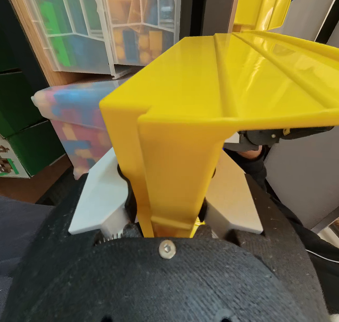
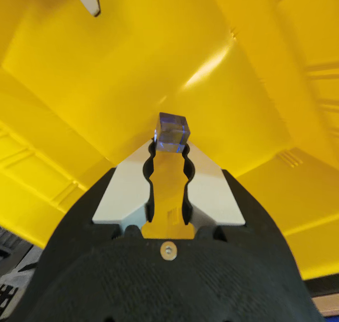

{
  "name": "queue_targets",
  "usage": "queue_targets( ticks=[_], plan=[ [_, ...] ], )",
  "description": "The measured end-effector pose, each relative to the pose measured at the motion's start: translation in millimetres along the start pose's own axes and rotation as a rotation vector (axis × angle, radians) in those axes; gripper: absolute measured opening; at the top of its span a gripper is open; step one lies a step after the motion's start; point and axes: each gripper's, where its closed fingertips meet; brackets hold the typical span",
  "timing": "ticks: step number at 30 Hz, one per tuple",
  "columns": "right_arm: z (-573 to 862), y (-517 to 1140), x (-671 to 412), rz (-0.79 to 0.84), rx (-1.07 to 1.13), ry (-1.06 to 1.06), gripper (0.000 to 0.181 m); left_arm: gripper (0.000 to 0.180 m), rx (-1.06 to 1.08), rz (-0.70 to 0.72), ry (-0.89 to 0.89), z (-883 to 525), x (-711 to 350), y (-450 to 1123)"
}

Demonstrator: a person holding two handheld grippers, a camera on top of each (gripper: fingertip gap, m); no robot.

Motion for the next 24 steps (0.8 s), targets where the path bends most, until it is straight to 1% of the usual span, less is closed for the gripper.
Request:
queue_targets(
  ticks=[1,2,4,5,7,10,13,15,17,18,20,22,24],
  plan=[
    [1,0,-4,0.012,0.014,-0.006,0.031,0.08,-0.002,0.003,-0.01,-2,1,-3],
    [3,-4,-8,0.043,0.03,-0.003,0.049,0.08,-0.007,0.007,-0.019,-5,2,-7],
    [6,-22,-14,0.099,0.058,0.022,0.07,0.08,-0.024,0.022,-0.033,-12,1,-14],
    [10,-35,-13,0.123,0.086,0.042,0.074,0.08,-0.032,0.028,-0.039,-15,0,-16],
    [22,-68,-6,0.183,0.17,0.088,0.075,0.08,-0.037,0.043,-0.046,-19,-3,-22],
    [45,-137,20,0.321,0.322,0.216,0.075,0.08,-0.022,0.067,-0.062,-18,-10,-27],
    [71,-212,78,0.434,0.524,0.373,0.071,0.08,-0.005,0.094,-0.067,-16,-19,-29],
    [87,-250,137,0.457,0.678,0.487,0.065,0.08,0.002,0.109,-0.068,-15,-25,-30],
    [103,-266,204,0.427,0.806,0.603,0.061,0.08,0.005,0.12,-0.074,-16,-29,-29],
    [108,-261,235,0.382,0.831,0.661,0.063,0.08,0.005,0.123,-0.077,-16,-30,-29],
    [114,-236,283,0.285,0.798,0.78,0.072,0.08,0.005,0.124,-0.078,-16,-31,-27],
    [117,-203,296,0.282,0.686,0.858,0.075,0.08,0.004,0.124,-0.078,-16,-31,-24],
    [120,-177,290,0.317,0.574,0.878,0.076,0.08,0.006,0.126,-0.082,-16,-30,-21]
  ],
)
Point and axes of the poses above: each gripper's, where its closed fingertips meet, y out along the fingers, x out of its underside, z = x × y across the jaws, and after that the axes turned 12 degrees about -y, right-handed
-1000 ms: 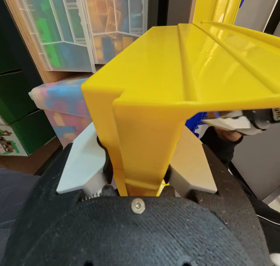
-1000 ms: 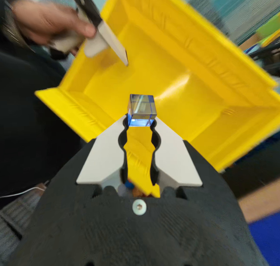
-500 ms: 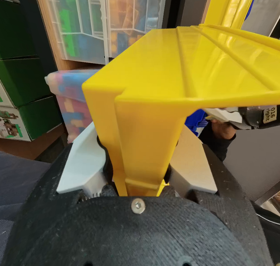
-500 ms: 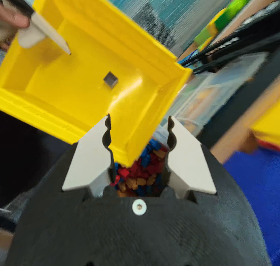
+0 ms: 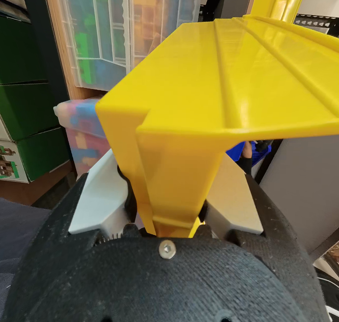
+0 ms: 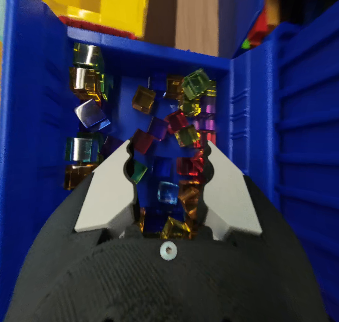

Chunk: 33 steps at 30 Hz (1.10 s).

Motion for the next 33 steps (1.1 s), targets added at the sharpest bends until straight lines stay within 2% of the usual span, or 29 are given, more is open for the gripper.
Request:
queue_targets(
  ticks=[4,5,6,7,11,13,20,24,27,30,33],
  plan=[
    [-8,34,1,-0.057,-0.099,-0.076,0.08,0.079,-0.005,0.001,-0.014,-4,6,5],
    [-13,41,4,-0.092,-0.144,-0.081,0.083,0.08,-0.009,0.0,-0.015,-5,7,6],
    [-15,49,8,-0.133,-0.175,-0.073,0.095,0.079,-0.009,0.0,-0.016,-5,8,6],
    [-13,55,10,-0.164,-0.179,-0.087,0.094,0.079,-0.006,0.001,-0.019,-5,9,6],
    [-3,64,13,-0.228,-0.176,-0.181,0.067,0.08,-0.004,0.005,-0.016,-6,9,6],
    [-2,62,19,-0.286,-0.197,-0.247,0.039,0.079,-0.002,0.007,-0.012,-5,9,6],
    [-19,51,15,-0.284,-0.173,-0.311,0.036,0.08,0.014,0.009,-0.024,-5,7,6],
    [-17,22,-11,-0.187,-0.131,-0.288,0.036,0.08,0.008,-0.001,-0.015,-4,6,5],
    [-27,-20,-57,-0.011,-0.128,-0.251,0.035,0.08,0.002,-0.01,-0.005,-3,6,6],
    [-72,-66,-113,0.207,-0.236,-0.235,0.035,0.08,-0.004,-0.024,-0.007,-4,7,7],
    [-158,-80,-140,0.291,-0.418,-0.319,0.035,0.08,-0.014,-0.039,0.004,-3,9,9]
  ],
)
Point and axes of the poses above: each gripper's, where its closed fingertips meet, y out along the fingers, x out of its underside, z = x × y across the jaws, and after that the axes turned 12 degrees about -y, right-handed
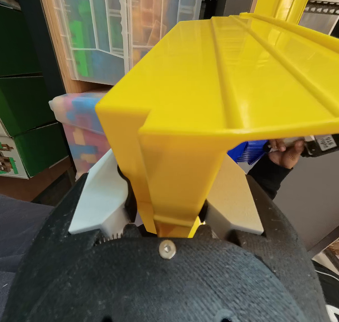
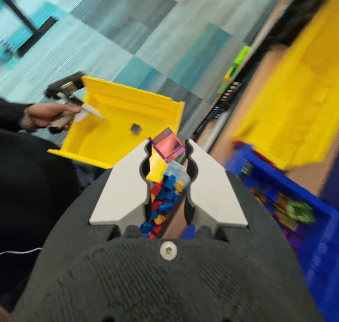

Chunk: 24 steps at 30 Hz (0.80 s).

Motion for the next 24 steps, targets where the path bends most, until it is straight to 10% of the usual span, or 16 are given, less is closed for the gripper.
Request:
queue_targets(
  ticks=[14,24],
  plan=[
    [-140,179,75,-0.379,-0.279,-0.236,0.056,0.08,-0.004,-0.016,0.022,7,7,-1],
    [38,-2,28,-0.134,0.361,-0.082,0.058,0.082,0.002,0.016,0.005,6,-2,-7]
  ],
)
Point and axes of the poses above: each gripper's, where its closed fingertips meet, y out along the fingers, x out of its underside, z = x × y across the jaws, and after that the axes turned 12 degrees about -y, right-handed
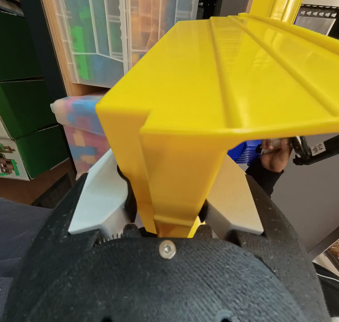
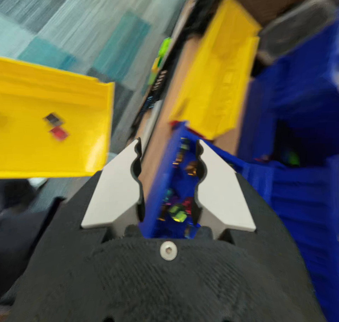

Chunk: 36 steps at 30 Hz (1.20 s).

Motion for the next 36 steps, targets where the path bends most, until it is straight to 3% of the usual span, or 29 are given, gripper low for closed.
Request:
queue_targets(
  ticks=[4,9,15,17,19,24,29,33,35,36],
  plan=[
    [83,-19,62,0.045,0.223,0.145,0.046,0.08,0.005,0.006,-0.008,0,-3,0],
    [74,35,147,-0.169,0.068,0.355,0.062,0.08,-0.001,0.005,-0.005,1,-3,2],
    [109,80,160,-0.225,0.112,0.363,0.063,0.08,-0.015,0.009,0.003,3,1,5],
    [108,95,165,-0.248,0.059,0.379,0.043,0.08,-0.014,0.013,0.004,3,2,5],
    [106,98,161,-0.23,0.024,0.387,0.029,0.082,-0.011,0.018,0.003,3,4,4],
    [106,54,97,0.014,0.04,0.396,0.026,0.08,-0.007,0.022,-0.009,2,7,1],
    [4,12,-30,0.251,-0.194,0.159,0.026,0.081,-0.013,0.011,-0.002,3,7,4],
    [-117,46,-43,0.123,-0.41,-0.073,0.027,0.081,-0.013,-0.01,0.011,7,9,10],
    [-154,66,-31,0.06,-0.474,-0.108,0.024,0.081,-0.003,-0.022,0.004,9,11,12],
    [-164,72,-27,0.046,-0.498,-0.1,0.031,0.081,0.002,-0.026,0.003,10,12,12]
  ],
)
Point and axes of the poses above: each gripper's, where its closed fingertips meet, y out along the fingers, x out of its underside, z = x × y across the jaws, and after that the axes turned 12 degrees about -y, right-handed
